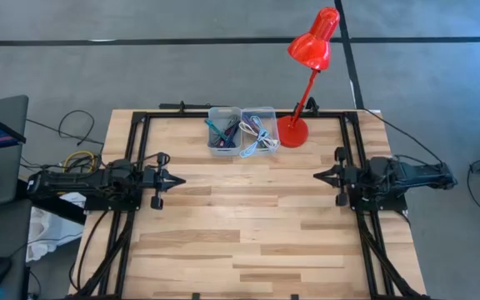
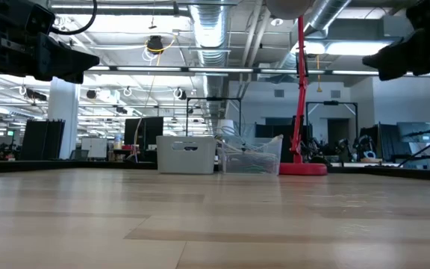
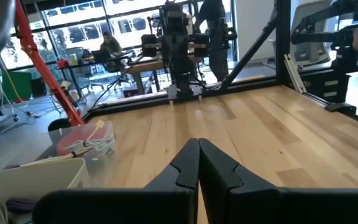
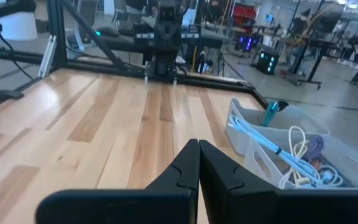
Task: Pick & Place USB Port
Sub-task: Return to Home Position
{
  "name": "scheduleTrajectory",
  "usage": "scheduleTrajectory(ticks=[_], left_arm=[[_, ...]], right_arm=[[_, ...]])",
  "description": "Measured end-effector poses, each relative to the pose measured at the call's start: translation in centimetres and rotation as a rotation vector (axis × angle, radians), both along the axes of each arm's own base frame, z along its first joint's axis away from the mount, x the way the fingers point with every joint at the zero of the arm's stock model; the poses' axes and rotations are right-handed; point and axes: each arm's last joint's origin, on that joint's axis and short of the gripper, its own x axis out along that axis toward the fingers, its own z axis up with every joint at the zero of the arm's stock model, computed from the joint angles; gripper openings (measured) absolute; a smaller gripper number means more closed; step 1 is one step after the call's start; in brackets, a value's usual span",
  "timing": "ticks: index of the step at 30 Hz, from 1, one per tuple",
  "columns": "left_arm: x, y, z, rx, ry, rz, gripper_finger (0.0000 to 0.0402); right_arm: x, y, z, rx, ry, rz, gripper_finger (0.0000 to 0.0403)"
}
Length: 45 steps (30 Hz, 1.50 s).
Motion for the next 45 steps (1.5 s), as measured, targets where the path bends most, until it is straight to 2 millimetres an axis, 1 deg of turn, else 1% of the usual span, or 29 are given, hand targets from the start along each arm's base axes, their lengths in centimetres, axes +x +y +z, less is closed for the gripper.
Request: scheduleTrajectory(ticks=[4, 9, 17, 20, 35, 45], left_arm=[[0.0, 0.0, 0.0, 0.016, -0.002, 0.000, 0.0005], [0.0, 0.0, 0.1, 0.016, -0.008, 0.000, 0.0005], [0.0, 0.0, 0.1, 0.011, -0.008, 0.000, 0.0005], [0.0, 0.0, 0.1, 0.009, -0.008, 0.000, 0.0005], [0.0, 0.1, -0.1, 0.016, 0.010, 0.019, 0.0006], [0.0, 0.1, 0.0, 0.019, 0.001, 0.019, 0.0006]], right_arm=[[-0.1, 0.0, 0.3, -0.004, 0.003, 0.004, 0.0000], [0.2, 0.1, -0.9, 0.015, 0.035, 0.001, 0.0000], [0.9, 0.1, -2.1, 0.023, -0.014, -0.001, 0.0000], [0.9, 0.0, -2.1, 0.026, -0.021, -0.035, 0.0000], [0.9, -0.5, -2.2, 0.027, -0.013, -0.089, 0.0000], [0.9, -0.5, -2.2, 0.113, -0.024, -0.098, 0.0000]])
